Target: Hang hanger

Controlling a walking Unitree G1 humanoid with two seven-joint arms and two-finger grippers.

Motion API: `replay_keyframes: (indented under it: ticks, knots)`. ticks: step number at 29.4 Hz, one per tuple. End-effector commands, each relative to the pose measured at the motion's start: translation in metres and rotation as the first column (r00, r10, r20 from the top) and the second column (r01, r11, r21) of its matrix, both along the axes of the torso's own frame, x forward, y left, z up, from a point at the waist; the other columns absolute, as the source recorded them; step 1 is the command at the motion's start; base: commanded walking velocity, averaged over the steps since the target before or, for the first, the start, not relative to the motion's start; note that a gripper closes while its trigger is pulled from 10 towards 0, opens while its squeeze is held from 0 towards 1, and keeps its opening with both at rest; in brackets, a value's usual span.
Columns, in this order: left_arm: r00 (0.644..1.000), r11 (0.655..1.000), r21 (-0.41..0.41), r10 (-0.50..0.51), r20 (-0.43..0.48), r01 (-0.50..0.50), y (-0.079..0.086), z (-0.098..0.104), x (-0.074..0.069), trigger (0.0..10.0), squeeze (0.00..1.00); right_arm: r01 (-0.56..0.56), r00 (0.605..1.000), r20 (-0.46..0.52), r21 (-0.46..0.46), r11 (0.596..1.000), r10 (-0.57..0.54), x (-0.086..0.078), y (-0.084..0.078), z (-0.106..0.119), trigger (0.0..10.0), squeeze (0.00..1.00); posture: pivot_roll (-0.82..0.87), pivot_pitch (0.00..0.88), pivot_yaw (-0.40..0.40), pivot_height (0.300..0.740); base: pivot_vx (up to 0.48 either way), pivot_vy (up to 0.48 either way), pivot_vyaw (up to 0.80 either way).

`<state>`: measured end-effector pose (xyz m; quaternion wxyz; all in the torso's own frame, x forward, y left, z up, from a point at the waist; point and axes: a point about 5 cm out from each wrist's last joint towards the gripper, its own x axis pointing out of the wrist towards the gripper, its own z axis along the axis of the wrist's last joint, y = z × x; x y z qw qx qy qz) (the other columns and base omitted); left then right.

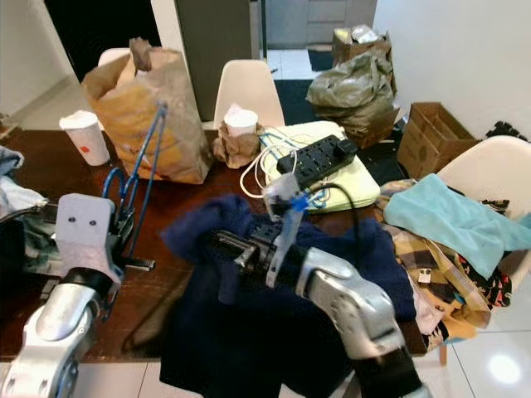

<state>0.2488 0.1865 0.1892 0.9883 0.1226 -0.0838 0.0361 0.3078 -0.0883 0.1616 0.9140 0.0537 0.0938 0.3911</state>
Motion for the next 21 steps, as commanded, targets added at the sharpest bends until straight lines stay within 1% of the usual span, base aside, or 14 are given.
replay_keyframes:
  ticks: [1,2,3,4,5,7,8,9,11,14,15,17,19,21]
  knots:
    - [1.000,1.000,0.016,0.007,-0.029,-0.007,0.001,-0.005,0.000,10.0,0.00,0.171,0.985,0.046,-0.180,0.969,-0.165,0.013,-0.022,-0.013,10.0,0.00,0.01,0.071,-0.025,0.740,0.000,0.000,0.00]
    - [1.000,1.000,0.016,0.007,-0.029,-0.007,0.001,-0.005,0.000,10.0,0.00,0.171,0.985,0.046,-0.180,0.969,-0.165,0.013,-0.022,-0.013,10.0,0.00,0.01,0.071,-0.025,0.740,0.000,0.000,0.00]
    - [1.000,1.000,0.017,0.007,-0.031,-0.007,0.001,-0.006,0.000,10.0,0.00,0.220,0.975,0.043,-0.176,0.959,-0.216,0.016,-0.029,-0.013,10.0,0.00,0.01,0.071,-0.026,0.740,0.000,0.000,0.00]
    - [0.999,1.000,0.019,0.005,-0.032,-0.005,0.001,-0.006,0.000,10.0,0.00,0.252,0.968,0.034,-0.131,0.959,-0.250,0.019,-0.033,-0.009,10.0,0.00,0.00,0.073,-0.024,0.740,0.000,0.000,0.00]
    - [0.999,1.000,0.022,0.001,-0.034,-0.001,0.000,-0.006,0.000,10.0,0.00,0.283,0.959,0.043,-0.096,0.954,-0.280,0.021,-0.037,-0.004,10.0,0.75,0.00,0.074,-0.023,0.740,0.000,0.000,0.00]
    - [0.999,1.000,0.022,0.001,-0.034,-0.001,0.000,-0.006,0.000,10.0,0.00,0.283,0.959,0.043,-0.096,0.954,-0.280,0.021,-0.037,-0.004,10.0,0.75,0.00,0.074,-0.023,0.740,0.000,0.000,0.00]
    - [0.999,1.000,0.023,-0.004,-0.035,0.005,-0.001,-0.007,0.000,10.0,0.00,0.303,0.953,0.041,-0.066,0.951,-0.301,0.022,-0.041,0.000,10.0,1.00,0.00,0.073,-0.021,0.740,0.000,0.000,0.00]
    - [0.999,1.000,0.023,-0.004,-0.035,0.005,-0.001,-0.007,0.000,10.0,0.00,0.303,0.953,0.041,-0.066,0.951,-0.301,0.022,-0.041,0.000,10.0,1.00,0.00,0.073,-0.021,0.740,0.000,0.000,0.00]
    - [0.999,0.999,0.030,-0.016,-0.032,0.017,-0.004,-0.006,0.001,10.0,0.00,0.314,0.949,0.029,-0.027,0.949,-0.313,0.021,-0.045,0.004,10.0,1.00,0.00,0.073,-0.020,0.740,0.000,0.000,0.00]
    - [1.000,0.999,0.035,-0.013,-0.023,0.014,-0.003,-0.002,0.003,10.0,0.00,0.293,0.956,0.004,0.045,0.955,-0.293,0.020,-0.045,0.005,10.0,1.00,0.00,0.072,-0.018,0.740,0.000,0.000,0.00]
    - [1.000,0.999,0.035,-0.013,-0.023,0.014,-0.003,-0.002,0.003,10.0,0.00,0.293,0.956,0.004,0.045,0.955,-0.293,0.020,-0.045,0.005,10.0,1.00,0.00,0.072,-0.018,0.740,0.000,0.000,0.00]
    - [1.000,0.999,0.040,-0.008,-0.018,0.009,-0.001,-0.001,0.003,10.0,0.00,0.268,0.963,-0.017,0.122,0.956,-0.268,0.021,-0.043,0.008,10.0,1.00,0.00,0.073,-0.019,0.740,0.000,0.000,0.00]
    - [1.000,0.999,0.046,-0.003,-0.009,0.003,0.002,0.003,0.004,10.0,0.00,0.268,0.963,-0.032,0.203,0.942,-0.267,0.024,-0.046,0.014,10.0,1.00,0.00,0.073,-0.017,0.740,0.000,0.000,0.00]
    - [1.000,0.999,0.049,-0.003,0.013,0.002,0.006,0.012,0.005,10.0,0.00,0.311,0.948,-0.027,0.279,0.909,-0.317,0.030,-0.058,0.023,10.0,1.00,0.00,0.071,-0.019,0.740,0.000,0.000,0.00]
